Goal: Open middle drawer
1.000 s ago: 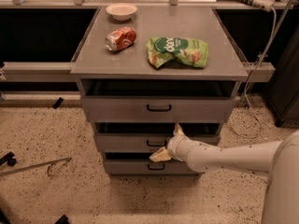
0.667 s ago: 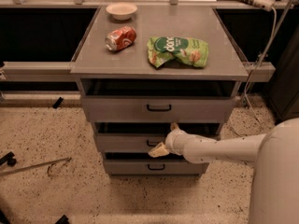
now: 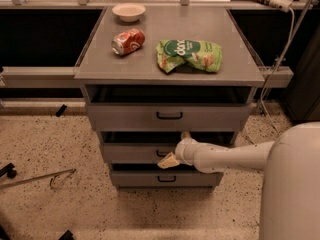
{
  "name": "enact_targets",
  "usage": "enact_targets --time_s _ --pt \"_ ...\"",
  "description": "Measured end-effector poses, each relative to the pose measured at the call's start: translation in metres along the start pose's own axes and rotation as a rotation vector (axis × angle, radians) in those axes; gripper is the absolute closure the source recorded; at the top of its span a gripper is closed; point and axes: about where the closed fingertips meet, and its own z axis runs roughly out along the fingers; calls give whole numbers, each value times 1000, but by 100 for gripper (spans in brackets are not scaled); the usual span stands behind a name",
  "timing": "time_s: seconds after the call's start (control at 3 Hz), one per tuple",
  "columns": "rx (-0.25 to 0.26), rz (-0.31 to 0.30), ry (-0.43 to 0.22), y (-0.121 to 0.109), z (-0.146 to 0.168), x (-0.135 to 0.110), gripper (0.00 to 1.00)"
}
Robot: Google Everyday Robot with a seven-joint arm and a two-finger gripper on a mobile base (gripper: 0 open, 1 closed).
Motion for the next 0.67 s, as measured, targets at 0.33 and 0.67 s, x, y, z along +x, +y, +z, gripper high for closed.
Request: enact_targets --time_s 0.33,0.67 --pt "-6 0 5 2 1 1 0" --pt "-21 7 16 7 7 7 0"
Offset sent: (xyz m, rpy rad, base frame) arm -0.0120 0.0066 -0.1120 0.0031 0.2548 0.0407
